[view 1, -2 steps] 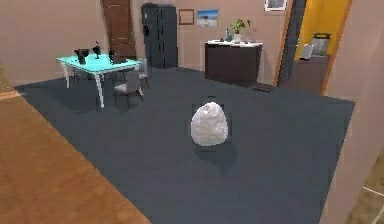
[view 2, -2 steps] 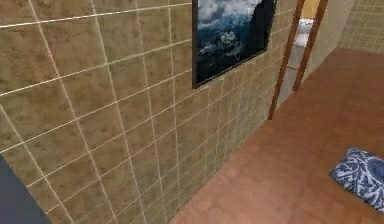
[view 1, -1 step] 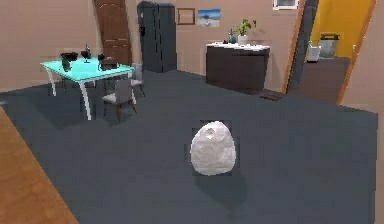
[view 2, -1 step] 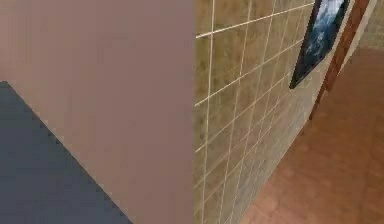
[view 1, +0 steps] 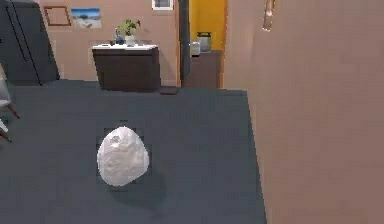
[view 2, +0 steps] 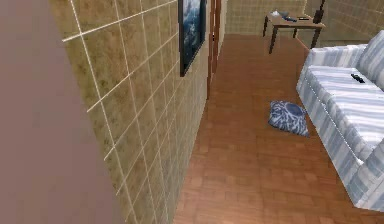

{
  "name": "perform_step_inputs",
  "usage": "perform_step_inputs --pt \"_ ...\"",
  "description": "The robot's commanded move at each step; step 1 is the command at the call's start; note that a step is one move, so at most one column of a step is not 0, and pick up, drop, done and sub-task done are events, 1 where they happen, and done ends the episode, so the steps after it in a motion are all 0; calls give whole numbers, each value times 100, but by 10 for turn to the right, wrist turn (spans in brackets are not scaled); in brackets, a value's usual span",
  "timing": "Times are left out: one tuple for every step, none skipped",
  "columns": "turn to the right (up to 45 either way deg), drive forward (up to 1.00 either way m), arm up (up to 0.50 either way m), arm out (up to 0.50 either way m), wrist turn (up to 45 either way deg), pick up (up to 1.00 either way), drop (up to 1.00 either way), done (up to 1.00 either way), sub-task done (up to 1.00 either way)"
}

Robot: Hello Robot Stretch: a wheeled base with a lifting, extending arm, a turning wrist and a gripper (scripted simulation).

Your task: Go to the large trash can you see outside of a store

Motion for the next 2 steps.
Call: perform_step_inputs --pt "30 0 0 0 0 0 0 0 0" --pt "-450 0 0 0 0 0 0 0 0"
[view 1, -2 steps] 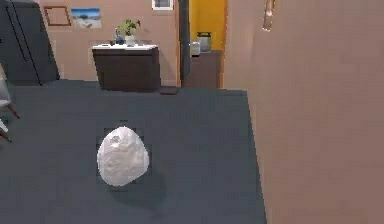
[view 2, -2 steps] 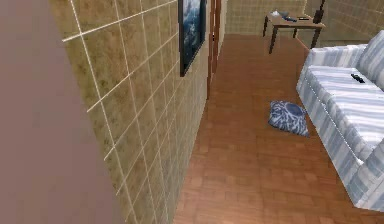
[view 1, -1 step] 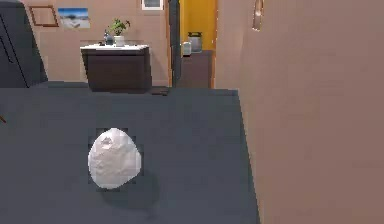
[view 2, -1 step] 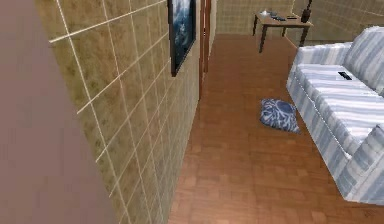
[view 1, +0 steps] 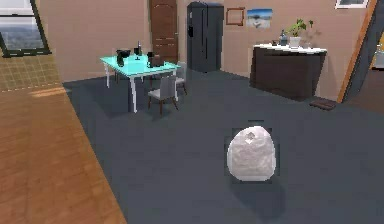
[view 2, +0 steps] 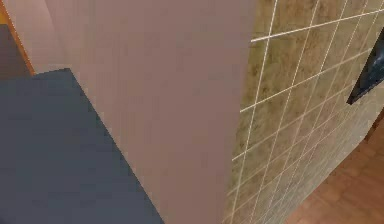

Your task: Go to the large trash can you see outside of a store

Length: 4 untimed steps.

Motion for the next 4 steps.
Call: perform_step_inputs --pt "-90 0 0 0 0 0 0 0 0" --pt "0 100 0 0 0 0 0 0 0" --pt "-60 0 0 0 0 0 0 0 0" --pt "0 50 0 0 0 0 0 0 0"
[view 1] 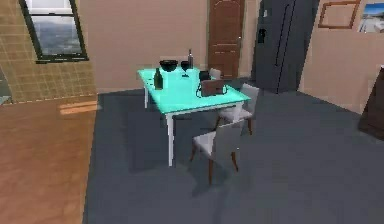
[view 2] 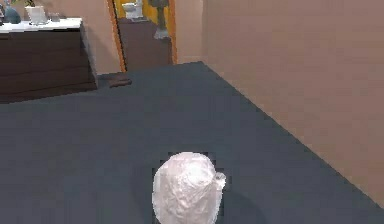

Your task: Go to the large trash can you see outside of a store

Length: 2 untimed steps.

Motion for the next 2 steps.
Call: perform_step_inputs --pt "150 0 0 0 0 0 0 0 0" --pt "0 90 0 0 0 0 0 0 0"
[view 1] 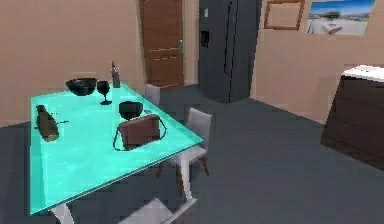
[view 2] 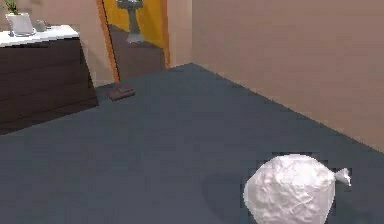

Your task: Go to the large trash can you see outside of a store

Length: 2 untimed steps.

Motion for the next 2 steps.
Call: perform_step_inputs --pt "450 0 0 0 0 0 0 0 0" --pt "240 0 0 0 0 0 0 0 0"
